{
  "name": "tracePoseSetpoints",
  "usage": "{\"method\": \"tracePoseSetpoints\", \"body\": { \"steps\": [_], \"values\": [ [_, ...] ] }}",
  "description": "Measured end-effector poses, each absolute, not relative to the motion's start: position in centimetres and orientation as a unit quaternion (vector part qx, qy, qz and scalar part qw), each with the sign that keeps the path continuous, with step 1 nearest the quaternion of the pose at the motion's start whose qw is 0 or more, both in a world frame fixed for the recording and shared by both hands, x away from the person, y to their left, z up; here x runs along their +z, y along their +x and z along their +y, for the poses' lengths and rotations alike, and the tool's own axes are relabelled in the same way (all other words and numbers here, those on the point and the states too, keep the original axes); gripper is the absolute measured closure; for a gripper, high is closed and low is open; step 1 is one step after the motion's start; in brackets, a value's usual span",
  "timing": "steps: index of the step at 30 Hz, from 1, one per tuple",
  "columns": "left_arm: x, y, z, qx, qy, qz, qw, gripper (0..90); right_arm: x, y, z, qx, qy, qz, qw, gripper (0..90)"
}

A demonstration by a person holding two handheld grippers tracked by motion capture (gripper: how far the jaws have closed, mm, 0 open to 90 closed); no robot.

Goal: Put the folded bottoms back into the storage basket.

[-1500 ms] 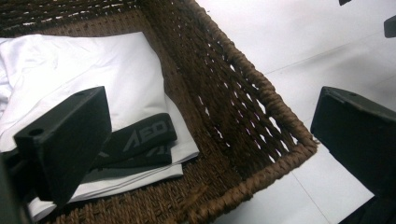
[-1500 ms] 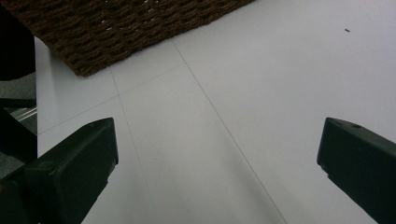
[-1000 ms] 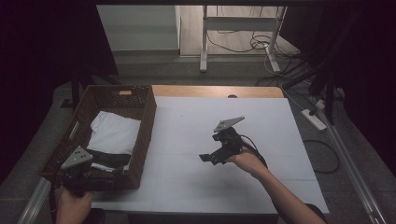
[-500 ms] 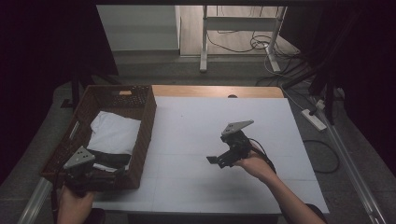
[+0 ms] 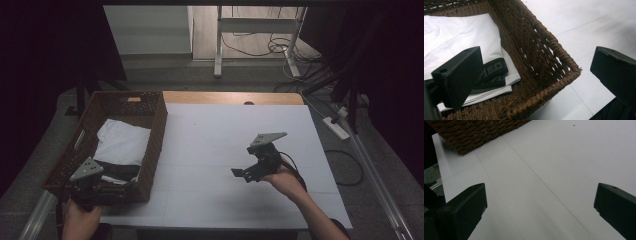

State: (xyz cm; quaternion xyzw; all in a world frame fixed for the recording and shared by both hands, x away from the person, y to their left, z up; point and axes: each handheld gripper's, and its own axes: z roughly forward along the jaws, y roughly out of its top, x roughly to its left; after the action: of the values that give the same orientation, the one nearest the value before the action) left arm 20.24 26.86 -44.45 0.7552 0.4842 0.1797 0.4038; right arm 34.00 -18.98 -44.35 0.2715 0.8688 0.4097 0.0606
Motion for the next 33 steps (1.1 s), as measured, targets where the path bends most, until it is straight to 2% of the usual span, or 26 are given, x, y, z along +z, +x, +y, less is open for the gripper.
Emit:
{"method": "tracePoseSetpoints", "body": {
  "steps": [11,33],
  "values": [
    [-44.6,20.3,27.0,0.179,0.756,0.482,0.406,0.0,-44.2,32.5,-21.4,0.415,0.291,0.858,0.087,0.0],
    [-44.6,20.2,27.0,0.180,0.757,0.481,0.405,0.0,-43.9,29.5,-25.2,0.421,0.333,0.836,0.109,0.0]
  ]
}}
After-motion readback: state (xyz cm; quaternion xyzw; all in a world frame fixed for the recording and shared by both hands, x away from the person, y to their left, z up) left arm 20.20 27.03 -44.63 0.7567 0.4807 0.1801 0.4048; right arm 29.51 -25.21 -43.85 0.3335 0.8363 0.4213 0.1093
